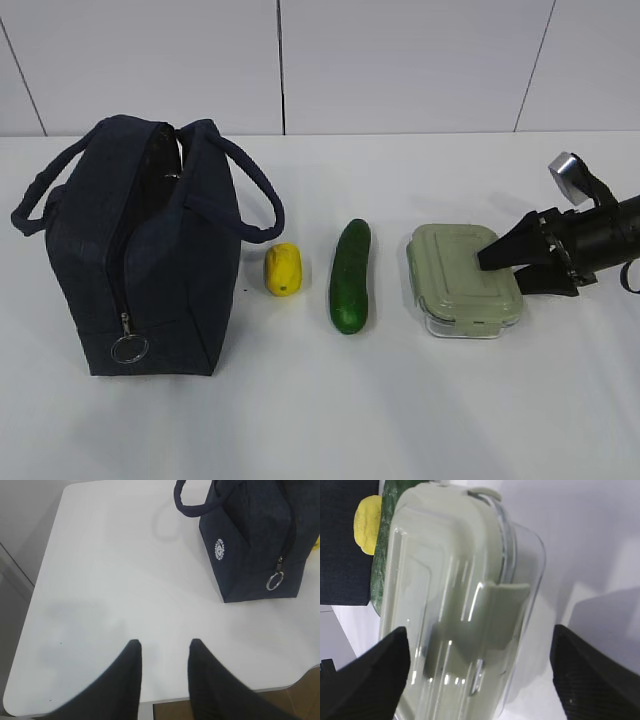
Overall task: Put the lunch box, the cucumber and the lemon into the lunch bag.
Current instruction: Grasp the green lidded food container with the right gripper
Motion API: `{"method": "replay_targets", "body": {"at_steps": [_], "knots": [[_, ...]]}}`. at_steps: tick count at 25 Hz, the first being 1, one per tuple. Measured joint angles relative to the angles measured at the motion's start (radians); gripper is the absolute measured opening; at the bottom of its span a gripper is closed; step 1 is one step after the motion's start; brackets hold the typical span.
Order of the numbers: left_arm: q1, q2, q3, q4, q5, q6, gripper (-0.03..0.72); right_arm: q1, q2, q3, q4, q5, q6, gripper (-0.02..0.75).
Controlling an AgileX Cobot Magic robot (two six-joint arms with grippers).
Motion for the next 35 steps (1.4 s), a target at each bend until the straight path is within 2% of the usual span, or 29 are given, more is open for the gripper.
{"method": "replay_targets", "body": {"at_steps": [26,35], "knots": [[0.0,0.0,0.0,0.0,0.0,0.0,0.225,0.065,0.054,-0.008,0.079,0.016,-0.051,0.659],[0.0,0.0,0.0,0.0,0.0,0.0,0.225,0.065,0.056,-0.009,0.06,0.022,-0.05,0.596]]}}
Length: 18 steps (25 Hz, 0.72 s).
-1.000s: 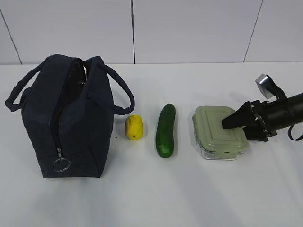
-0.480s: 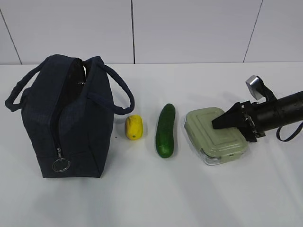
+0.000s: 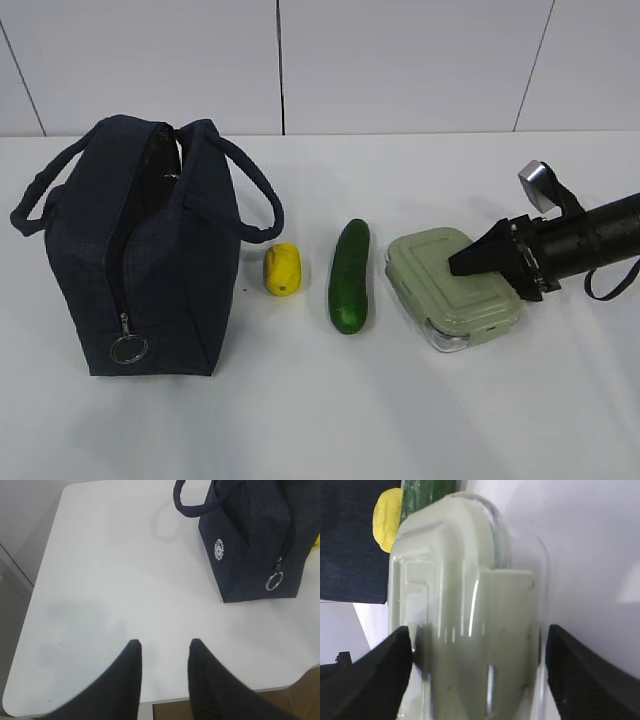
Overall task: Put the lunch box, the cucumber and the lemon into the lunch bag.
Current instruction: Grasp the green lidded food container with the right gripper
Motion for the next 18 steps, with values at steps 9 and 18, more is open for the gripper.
{"method": "replay_targets", "body": {"at_steps": [9,18], "knots": [[0.0,0.0,0.0,0.0,0.0,0.0,0.226,0.0,0.0,-0.003,-0.021,0.029,0.016,0.476],[0.0,0.0,0.0,0.0,0.0,0.0,0.225,0.0,-0.002,-0.008,-0.025,0.036,0.014,0.41]]}}
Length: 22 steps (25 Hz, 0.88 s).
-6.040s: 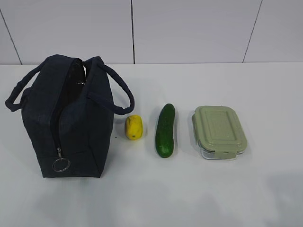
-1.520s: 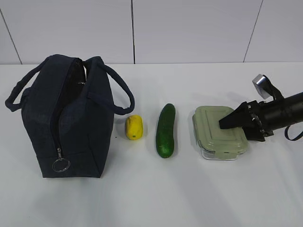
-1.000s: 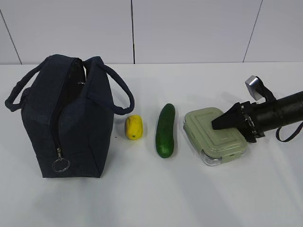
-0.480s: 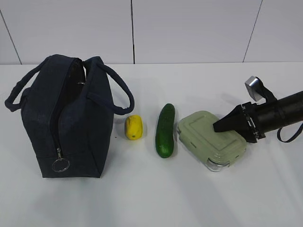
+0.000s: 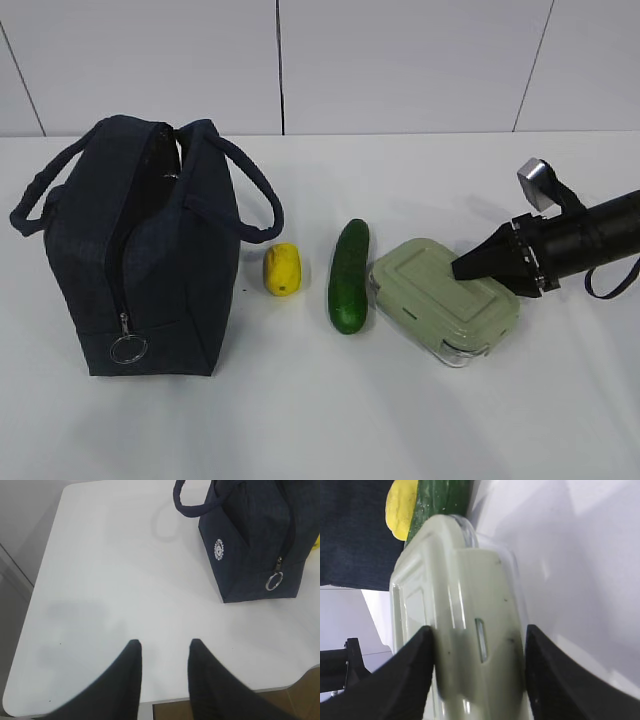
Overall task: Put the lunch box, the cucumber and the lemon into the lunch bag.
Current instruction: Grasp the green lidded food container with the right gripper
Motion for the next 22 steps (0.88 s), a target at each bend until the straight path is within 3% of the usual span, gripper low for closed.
{"method": "replay_targets", "body": {"at_steps": [9,14,22], "knots": [[0.0,0.084,-0.015,-0.028,-0.032,0.023,0.225,0.0,-0.001,0.0,-0.003,0.009,0.007,0.389],[0.0,0.291,-0.076,-0.087,-0.129,0.037,0.225,0.0,-0.001,0.0,-0.003,0.009,0.009,0.389],[0.0,0.711,-0.204,-0.233,-0.158,0.159,0.232,0.0,-0.001,0.0,-0.003,0.009,0.011,0.388]]}}
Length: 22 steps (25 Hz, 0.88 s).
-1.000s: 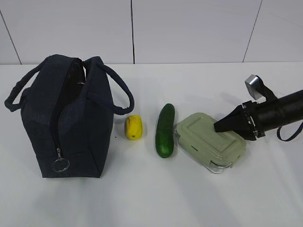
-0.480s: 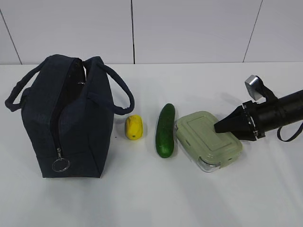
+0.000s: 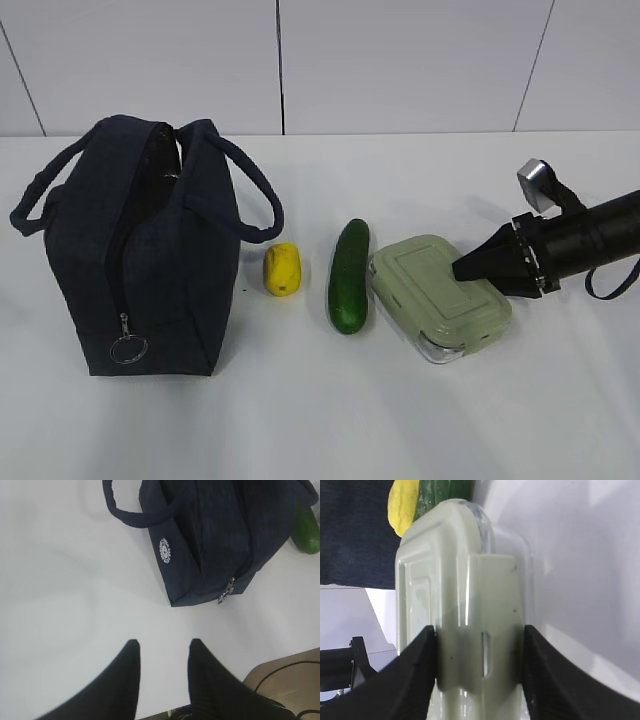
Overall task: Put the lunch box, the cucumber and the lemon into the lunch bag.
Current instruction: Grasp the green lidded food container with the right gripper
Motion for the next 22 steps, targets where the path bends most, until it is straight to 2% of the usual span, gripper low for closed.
{"method": "replay_targets", "body": {"at_steps": [4,10,16,22], "knots": [[0.0,0.204,-0.115,-0.061,0.004,0.031,0.262,0.0,0.0,0.0,0.0,0.0,0.002,0.387],[-0.018,0.494,-0.309,-0.209,0.067,0.146,0.37,0.0,0.0,0.0,0.0,0.002,0.004,0.387],[-0.091,0.718,-0.475,-0.22,0.068,0.163,0.393,0.0,0.0,0.0,0.0,0.003,0.004,0.387],[-0.103,0.869,-0.558,-0.188,0.06,0.162,0.393,0.0,0.0,0.0,0.0,0.004,0.006,0.387]]}}
